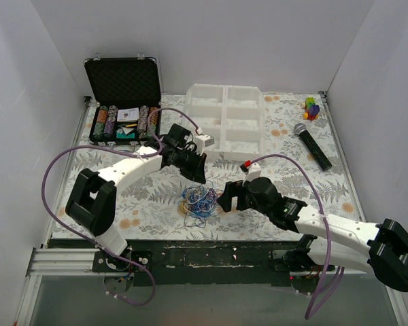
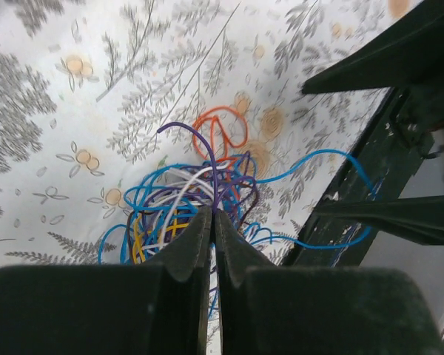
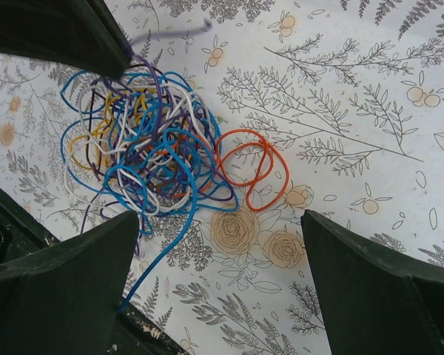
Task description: Untangle the cables
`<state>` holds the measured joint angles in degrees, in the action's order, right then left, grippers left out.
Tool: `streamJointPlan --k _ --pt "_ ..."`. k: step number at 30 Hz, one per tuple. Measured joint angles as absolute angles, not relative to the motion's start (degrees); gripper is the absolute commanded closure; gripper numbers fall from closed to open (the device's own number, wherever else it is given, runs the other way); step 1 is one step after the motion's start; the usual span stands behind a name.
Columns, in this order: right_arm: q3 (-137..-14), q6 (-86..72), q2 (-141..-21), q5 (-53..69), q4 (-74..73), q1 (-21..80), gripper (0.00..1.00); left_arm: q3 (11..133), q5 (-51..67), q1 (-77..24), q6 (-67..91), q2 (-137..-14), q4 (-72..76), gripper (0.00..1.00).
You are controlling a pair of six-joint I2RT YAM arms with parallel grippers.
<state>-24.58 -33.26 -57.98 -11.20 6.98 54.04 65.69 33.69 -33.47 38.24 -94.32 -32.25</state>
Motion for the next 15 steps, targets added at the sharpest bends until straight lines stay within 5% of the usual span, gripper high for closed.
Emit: streamJointPlan --k 15 --pt "-23.7 -33.3 -60.3 -10.5 7.9 54.0 0.0 89.9 35.4 -33.1 38.2 -84.7 -43.7 1.0"
